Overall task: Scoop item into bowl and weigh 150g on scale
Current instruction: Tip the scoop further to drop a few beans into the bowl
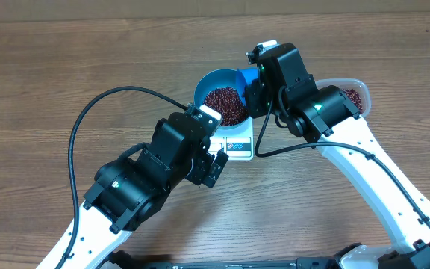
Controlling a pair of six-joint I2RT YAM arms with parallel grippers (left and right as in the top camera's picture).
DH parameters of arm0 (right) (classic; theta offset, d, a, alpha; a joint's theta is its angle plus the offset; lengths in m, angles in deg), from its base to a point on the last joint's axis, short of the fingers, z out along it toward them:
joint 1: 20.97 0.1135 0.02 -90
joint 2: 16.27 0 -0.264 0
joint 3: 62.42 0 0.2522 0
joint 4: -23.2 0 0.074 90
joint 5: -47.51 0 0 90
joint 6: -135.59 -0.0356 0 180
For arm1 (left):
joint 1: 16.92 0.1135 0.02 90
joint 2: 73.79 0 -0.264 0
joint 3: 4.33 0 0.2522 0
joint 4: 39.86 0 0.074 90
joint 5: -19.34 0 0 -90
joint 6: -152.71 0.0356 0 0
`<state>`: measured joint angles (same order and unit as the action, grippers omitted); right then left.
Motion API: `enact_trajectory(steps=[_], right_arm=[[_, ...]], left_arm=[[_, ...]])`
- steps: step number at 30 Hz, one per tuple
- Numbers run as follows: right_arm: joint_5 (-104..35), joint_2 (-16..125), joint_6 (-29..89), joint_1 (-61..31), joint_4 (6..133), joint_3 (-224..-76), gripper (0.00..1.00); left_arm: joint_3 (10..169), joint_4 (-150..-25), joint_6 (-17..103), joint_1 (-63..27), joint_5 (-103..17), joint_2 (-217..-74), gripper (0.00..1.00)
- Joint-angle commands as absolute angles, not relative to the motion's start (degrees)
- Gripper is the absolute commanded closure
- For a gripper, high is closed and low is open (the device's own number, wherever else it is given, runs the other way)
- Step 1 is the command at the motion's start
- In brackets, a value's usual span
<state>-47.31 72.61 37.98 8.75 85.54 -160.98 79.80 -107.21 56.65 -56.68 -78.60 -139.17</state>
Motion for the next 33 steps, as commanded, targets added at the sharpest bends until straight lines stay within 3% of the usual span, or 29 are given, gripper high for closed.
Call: enact_trajectory(steps=[1,33], right_arm=[[-47.38,71.94,38.35,8.46,84.93,-161.96,0.96],[-48.43,71.94,41.17,8.27,83.29,-161.96,0.96]], left_arm=[[79.17,-107.21,55.86,-56.6,-77.88,-139.37,0.01],[79.17,-107.21,55.84,-56.6,-77.9,-139.37,0.0]])
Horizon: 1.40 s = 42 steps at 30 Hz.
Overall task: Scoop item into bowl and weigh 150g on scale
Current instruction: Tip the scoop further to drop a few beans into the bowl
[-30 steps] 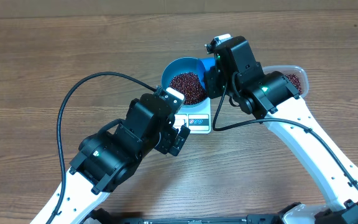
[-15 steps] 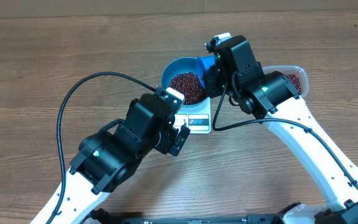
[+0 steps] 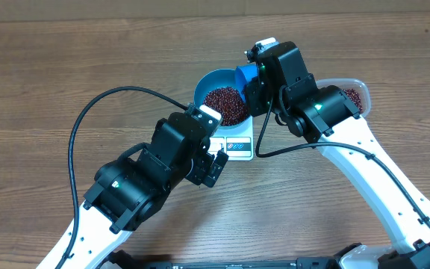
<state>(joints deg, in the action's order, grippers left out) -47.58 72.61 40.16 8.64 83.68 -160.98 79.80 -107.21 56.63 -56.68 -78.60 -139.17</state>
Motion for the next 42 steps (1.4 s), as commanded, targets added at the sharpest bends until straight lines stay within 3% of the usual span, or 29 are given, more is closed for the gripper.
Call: enact_trajectory(steps=[1,42], right_arm=[[-48.41,71.94,41.15,8.27,83.0,-161.96,0.96],[-48.67,72.59,44.25,8.53,82.28,-161.96,0.96]], left_arm=[[79.17,-107.21,55.84,-56.6,-77.9,-139.37,0.0],[79.17,-107.18,55.84,-56.6,-77.9,-139.37,0.0]])
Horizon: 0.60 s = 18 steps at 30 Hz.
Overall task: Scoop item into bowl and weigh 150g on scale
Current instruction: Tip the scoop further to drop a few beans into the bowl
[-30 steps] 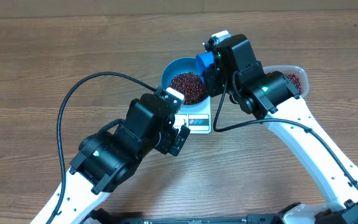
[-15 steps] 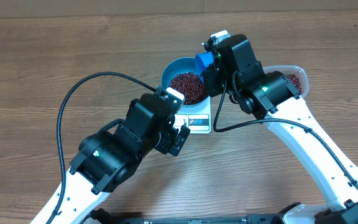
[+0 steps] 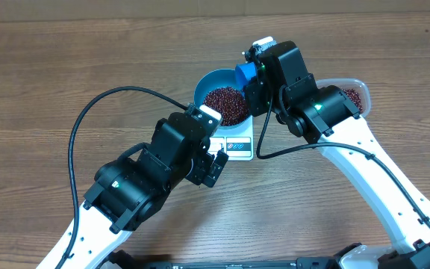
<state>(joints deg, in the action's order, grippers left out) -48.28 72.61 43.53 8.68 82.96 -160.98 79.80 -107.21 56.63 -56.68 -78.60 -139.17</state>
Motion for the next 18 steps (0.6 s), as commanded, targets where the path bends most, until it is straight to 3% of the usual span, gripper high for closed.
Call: enact_trajectory(steps=[1,18], right_arm=[[-48.43,72.59,44.9,8.66,82.37,-161.96,0.96],[-47.66,72.59,44.1,8.57,82.44,-161.96,0.96]], left_arm=[[79.17,-107.21,55.84,-56.6,-77.9,-139.37,0.01],[79.17,-107.21,55.84,-56.6,-77.9,-139.37,0.0]])
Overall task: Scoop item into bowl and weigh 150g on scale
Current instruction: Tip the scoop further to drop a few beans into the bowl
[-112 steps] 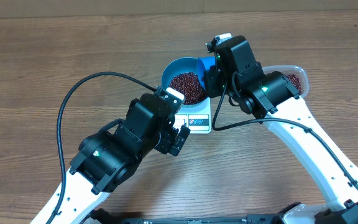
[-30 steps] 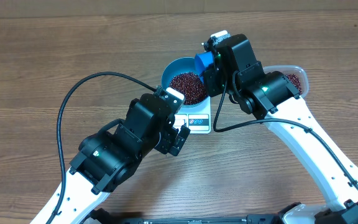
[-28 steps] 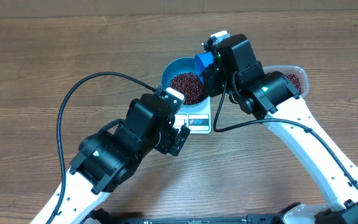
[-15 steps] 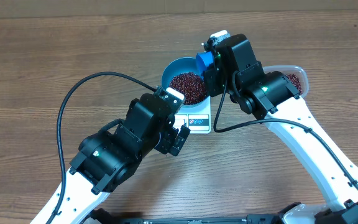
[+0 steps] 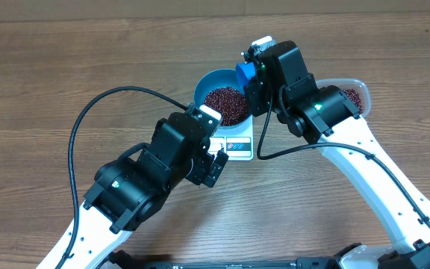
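Note:
A blue bowl [image 5: 213, 84] full of dark red beans [image 5: 225, 104] stands on a small white scale [image 5: 238, 146] at mid-table. A blue scoop [image 5: 244, 73] hangs tilted over the bowl's right rim, and my right gripper [image 5: 253, 78] is shut on it, with the fingers mostly hidden under the wrist. My left gripper [image 5: 216, 167] sits low at the scale's front left corner. Its jaws are too dark and too covered to read.
A clear tub [image 5: 354, 95] holding more red beans lies at the right, half hidden behind my right arm. A black cable [image 5: 95, 108] loops over the wooden table on the left. The left arm fills the near left.
At first the scoop showed a broad blue face at the bowl's right rim. A second later it looked narrower and sat slightly further left. By the last moment it had shifted a little more up and left, and it stays there. The left arm never moved.

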Controlling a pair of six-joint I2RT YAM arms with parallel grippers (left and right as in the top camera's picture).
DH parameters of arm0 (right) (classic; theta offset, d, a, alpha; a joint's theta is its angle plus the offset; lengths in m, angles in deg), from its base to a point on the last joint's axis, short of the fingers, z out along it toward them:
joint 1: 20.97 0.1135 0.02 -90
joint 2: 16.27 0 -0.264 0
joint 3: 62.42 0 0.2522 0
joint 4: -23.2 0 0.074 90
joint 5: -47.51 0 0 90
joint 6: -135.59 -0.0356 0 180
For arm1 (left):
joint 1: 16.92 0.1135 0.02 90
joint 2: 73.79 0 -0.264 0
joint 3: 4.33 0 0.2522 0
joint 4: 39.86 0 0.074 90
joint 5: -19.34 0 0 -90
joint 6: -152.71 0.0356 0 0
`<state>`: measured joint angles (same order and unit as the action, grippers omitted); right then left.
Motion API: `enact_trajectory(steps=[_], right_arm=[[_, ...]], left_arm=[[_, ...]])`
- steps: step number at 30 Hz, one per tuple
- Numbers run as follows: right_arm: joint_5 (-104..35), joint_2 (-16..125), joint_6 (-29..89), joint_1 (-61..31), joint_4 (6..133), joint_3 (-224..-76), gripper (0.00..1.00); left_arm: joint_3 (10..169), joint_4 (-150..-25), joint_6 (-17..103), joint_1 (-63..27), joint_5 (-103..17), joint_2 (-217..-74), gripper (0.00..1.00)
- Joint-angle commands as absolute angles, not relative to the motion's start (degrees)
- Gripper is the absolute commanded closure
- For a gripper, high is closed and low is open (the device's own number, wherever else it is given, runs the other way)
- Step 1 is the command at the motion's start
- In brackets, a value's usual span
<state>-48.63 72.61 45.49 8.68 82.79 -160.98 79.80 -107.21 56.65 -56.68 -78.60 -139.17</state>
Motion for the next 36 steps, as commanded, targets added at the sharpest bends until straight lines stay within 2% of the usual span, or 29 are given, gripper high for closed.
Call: enact_trajectory(steps=[1,30,36], right_arm=[[-47.49,72.59,43.66,8.57,82.44,-161.96,0.96],[-45.52,72.59,43.51,8.59,83.13,-161.96,0.96],[-45.72,72.59,46.96,8.57,84.86,-161.96,0.96]], left_arm=[[79.17,-107.21,55.84,-56.6,-77.9,-139.37,0.01],[79.17,-107.21,55.84,-56.6,-77.9,-139.37,0.01],[79.17,-107.21,55.84,-56.6,-77.9,-139.37,0.0]])
